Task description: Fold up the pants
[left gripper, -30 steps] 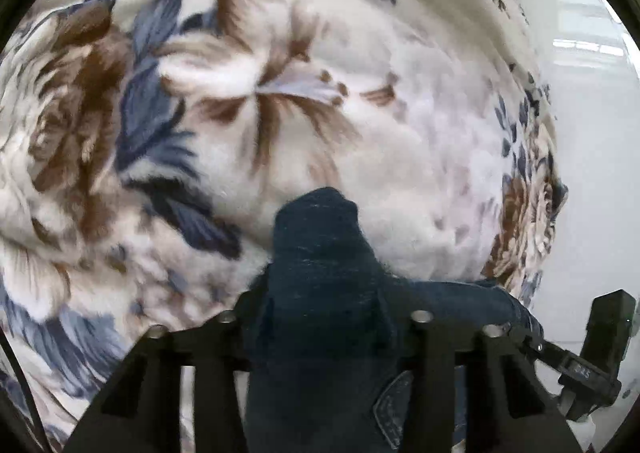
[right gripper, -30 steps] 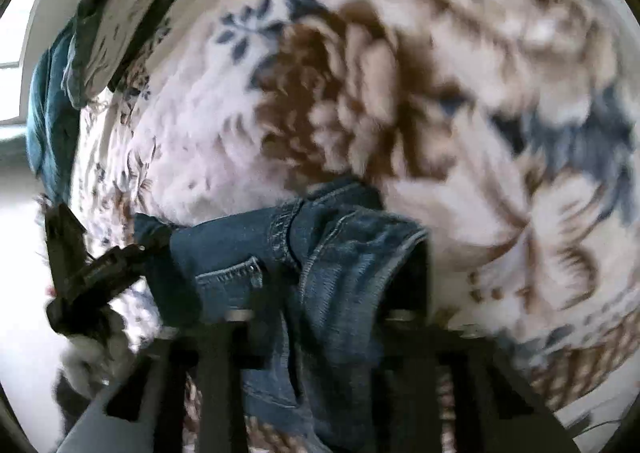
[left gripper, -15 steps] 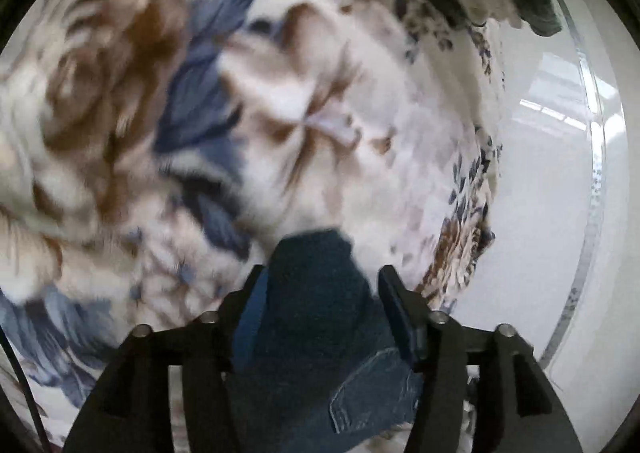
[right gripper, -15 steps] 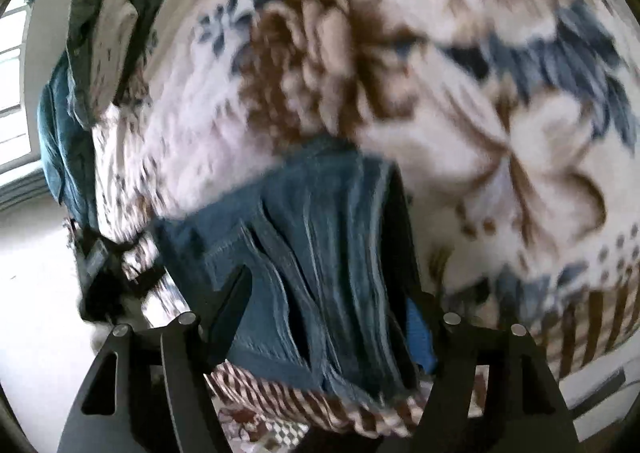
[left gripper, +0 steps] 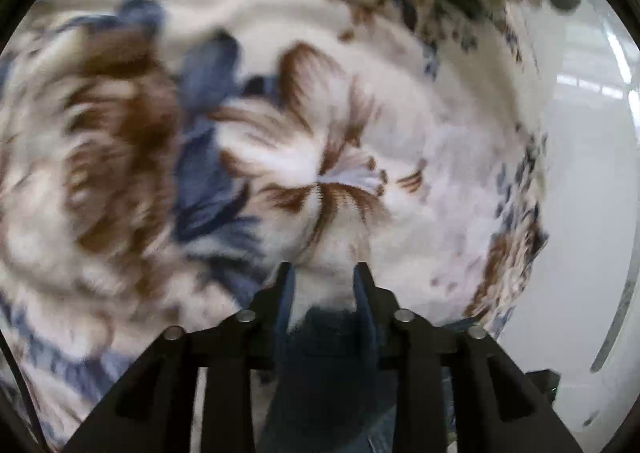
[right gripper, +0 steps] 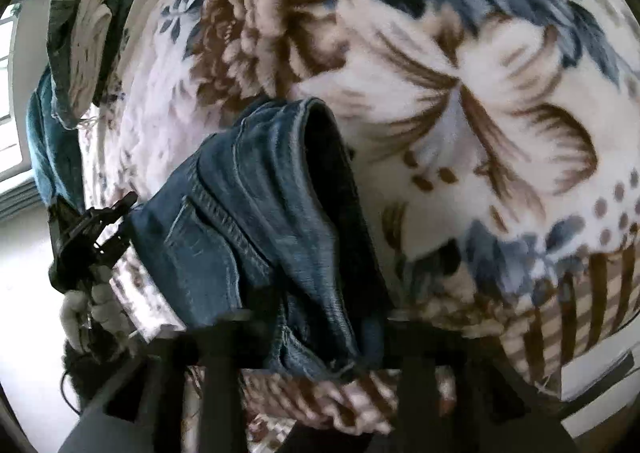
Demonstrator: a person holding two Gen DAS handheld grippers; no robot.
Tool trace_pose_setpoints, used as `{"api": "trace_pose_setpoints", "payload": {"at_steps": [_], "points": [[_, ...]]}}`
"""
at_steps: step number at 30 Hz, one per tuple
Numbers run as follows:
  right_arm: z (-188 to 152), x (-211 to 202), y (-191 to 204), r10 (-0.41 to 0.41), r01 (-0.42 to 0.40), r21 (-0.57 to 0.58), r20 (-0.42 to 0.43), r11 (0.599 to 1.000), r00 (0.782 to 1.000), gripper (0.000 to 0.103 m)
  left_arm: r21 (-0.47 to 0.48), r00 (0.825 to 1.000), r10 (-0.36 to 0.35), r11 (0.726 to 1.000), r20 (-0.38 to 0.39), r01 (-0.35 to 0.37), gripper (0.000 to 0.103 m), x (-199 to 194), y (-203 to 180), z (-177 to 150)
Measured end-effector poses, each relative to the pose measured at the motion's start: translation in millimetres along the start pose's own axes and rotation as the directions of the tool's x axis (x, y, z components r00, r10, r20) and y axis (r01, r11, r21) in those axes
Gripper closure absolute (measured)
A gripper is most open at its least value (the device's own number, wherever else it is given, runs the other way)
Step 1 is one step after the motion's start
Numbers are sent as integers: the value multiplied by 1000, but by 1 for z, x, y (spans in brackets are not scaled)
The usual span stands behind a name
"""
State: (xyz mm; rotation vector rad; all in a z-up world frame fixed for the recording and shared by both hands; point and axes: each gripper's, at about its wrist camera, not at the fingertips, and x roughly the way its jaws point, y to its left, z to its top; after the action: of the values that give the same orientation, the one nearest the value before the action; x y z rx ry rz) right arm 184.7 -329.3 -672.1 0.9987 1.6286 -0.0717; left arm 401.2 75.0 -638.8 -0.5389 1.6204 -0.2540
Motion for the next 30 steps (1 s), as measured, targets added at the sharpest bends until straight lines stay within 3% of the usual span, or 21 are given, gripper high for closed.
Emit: {"api": "trace_pose_setpoints", "payload": {"at_steps": [1, 4, 6, 7, 8, 13, 16, 18, 20, 22, 23, 26, 27, 29, 30], "points": [[-2, -6, -3, 18, -18, 9, 10, 1000, 1000, 30, 7, 1000, -17, 1000, 26, 16, 64, -14, -1, -10], [-13, -13, -7, 40, -40, 0, 6, 999, 999, 30, 42, 998, 5, 999, 69, -8, 44, -38, 0, -39], [-20, -2, -11, 47, -47, 9, -28, 999, 998, 32, 39, 999, -2, 999, 36, 1, 43, -39, 3, -61], [-22, 3, -13, 61, -61, 16, -34, 998, 998, 55, 28, 1000, -2, 1000, 10, 2, 43, -34, 7, -75], [-25, 8, -14, 56, -56, 23, -25, 998, 998, 69, 23, 1000, 6, 1000, -9, -6, 43, -28, 7, -82], [-47, -13, 6, 51, -50, -9, 40, 999, 998, 79, 38, 993, 64, 997, -102, -60, 43, 8, 11, -117], [-55, -24, 14, 42, -41, -40, 35, 998, 998, 80, 57, 991, 77, 996, -106, -71, 37, 15, 14, -122], [-50, -18, -2, 27, -26, -19, 16, 999, 1000, 80, 69, 992, 77, 995, -104, -70, 34, 20, 13, -122], [-38, 6, -27, 22, -21, 21, -28, 1000, 999, 77, 81, 991, 76, 994, -108, -67, 32, 24, 12, -120], [-31, 20, -41, 0, 2, 24, -68, 1000, 998, 39, 93, 991, 77, 993, -112, -67, 32, 25, 10, -119], [-28, 20, -45, -7, 9, 27, -72, 1000, 997, 32, 98, 991, 73, 993, -114, -62, 32, 24, 7, -118], [-25, 4, -44, 74, -76, -37, -56, 996, 996, 27, 136, 996, 40, 990, -79, -29, 32, 12, 2, -114], [-23, -6, -43, 71, -72, -76, -27, 995, 997, 21, 161, 998, 24, 987, -65, -14, 32, 10, -1, -111], [-19, -15, -45, 85, -83, -120, 12, 989, 996, 20, 192, 997, -2, 981, -72, 15, 32, 18, -4, -104], [-11, -12, -44, 142, -140, -143, 7, 980, 990, 20, 197, 996, -21, 980, -82, 37, 32, 25, -4, -100]]}}
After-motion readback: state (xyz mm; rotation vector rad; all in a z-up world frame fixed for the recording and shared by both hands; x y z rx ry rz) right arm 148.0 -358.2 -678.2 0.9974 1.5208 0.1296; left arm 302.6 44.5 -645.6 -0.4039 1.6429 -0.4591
